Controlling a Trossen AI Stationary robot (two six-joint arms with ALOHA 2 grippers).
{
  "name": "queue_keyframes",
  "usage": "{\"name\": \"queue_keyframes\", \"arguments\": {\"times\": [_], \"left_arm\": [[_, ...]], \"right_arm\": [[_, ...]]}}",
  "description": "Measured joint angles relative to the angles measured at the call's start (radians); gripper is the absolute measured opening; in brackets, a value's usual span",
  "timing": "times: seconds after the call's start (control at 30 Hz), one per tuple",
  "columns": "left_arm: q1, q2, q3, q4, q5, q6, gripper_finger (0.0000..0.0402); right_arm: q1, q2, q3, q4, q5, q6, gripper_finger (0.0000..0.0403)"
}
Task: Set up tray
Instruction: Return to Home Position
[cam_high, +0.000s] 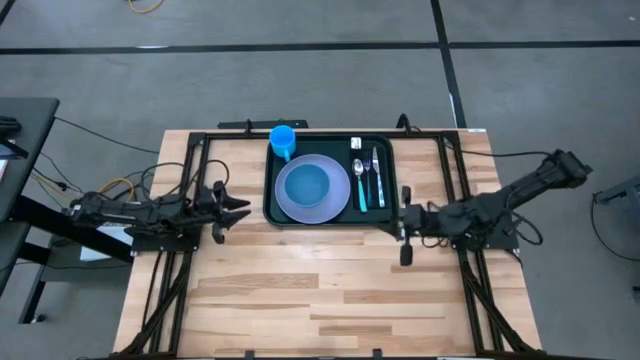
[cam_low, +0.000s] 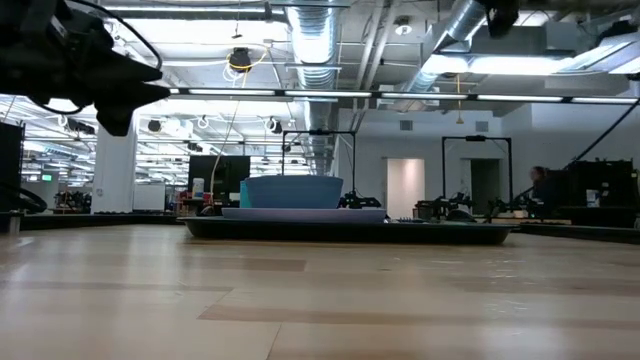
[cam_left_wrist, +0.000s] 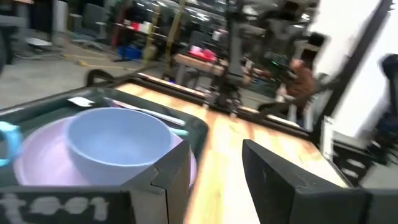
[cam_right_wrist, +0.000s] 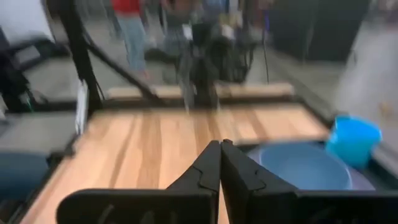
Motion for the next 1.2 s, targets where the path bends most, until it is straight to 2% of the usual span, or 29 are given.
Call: {"name": "queue_keyframes", "arguments": {"times": [0.1,0.2,0.33,0.43,0.63,0.77,0.83,0.93,1.0,1.1,1.2], "left_arm": [[-0.015,0.0,0.0,-0.006,0.047,0.006,0.0133],[-0.034,0.0,-0.001,-0.009,0.063,0.007,0.0133],[-0.052,0.0,-0.001,-0.009,0.064,0.003,0.0133],[-0.059,0.0,-0.002,-0.009,0.063,0.003,0.0133],[-0.059,0.002,-0.003,-0.01,0.063,0.005,0.0133],[-0.059,0.002,-0.003,-0.01,0.063,0.005,0.0133],[-0.059,0.002,-0.003,-0.01,0.063,0.005,0.0133],[-0.059,0.002,-0.003,-0.01,0.064,0.014,0.0133],[-0.059,0.002,-0.003,-0.01,0.064,0.033,0.0133],[-0.059,0.002,-0.003,-0.01,0.064,0.064,0.0133],[-0.059,0.002,-0.003,-0.011,0.07,0.064,0.0133]], "right_arm": [[-0.021,-0.055,-0.201,0.284,-0.066,-0.086,0.0001],[-0.083,-0.093,-0.37,0.519,-0.177,-0.11,0.0001],[-0.185,-0.114,-0.528,0.718,-0.42,-0.027,0.0001],[-0.221,-0.106,-0.606,0.838,-0.506,0.033,0.0],[-0.225,-0.081,-0.618,0.793,-0.476,0.035,0.0001],[-0.269,-0.083,-0.618,0.596,-0.445,-0.025,0.0003],[-0.287,-0.081,-0.618,0.518,-0.437,0.053,0.0004],[-0.29,-0.081,-0.616,0.537,-0.437,0.21,0.0003],[-0.28,-0.087,-0.602,0.584,-0.478,0.199,0.0004],[-0.262,-0.133,-0.572,0.728,-0.6,0.084,0.0005],[-0.263,-0.215,-0.57,0.78,-0.712,-0.023,0.0005]]}}
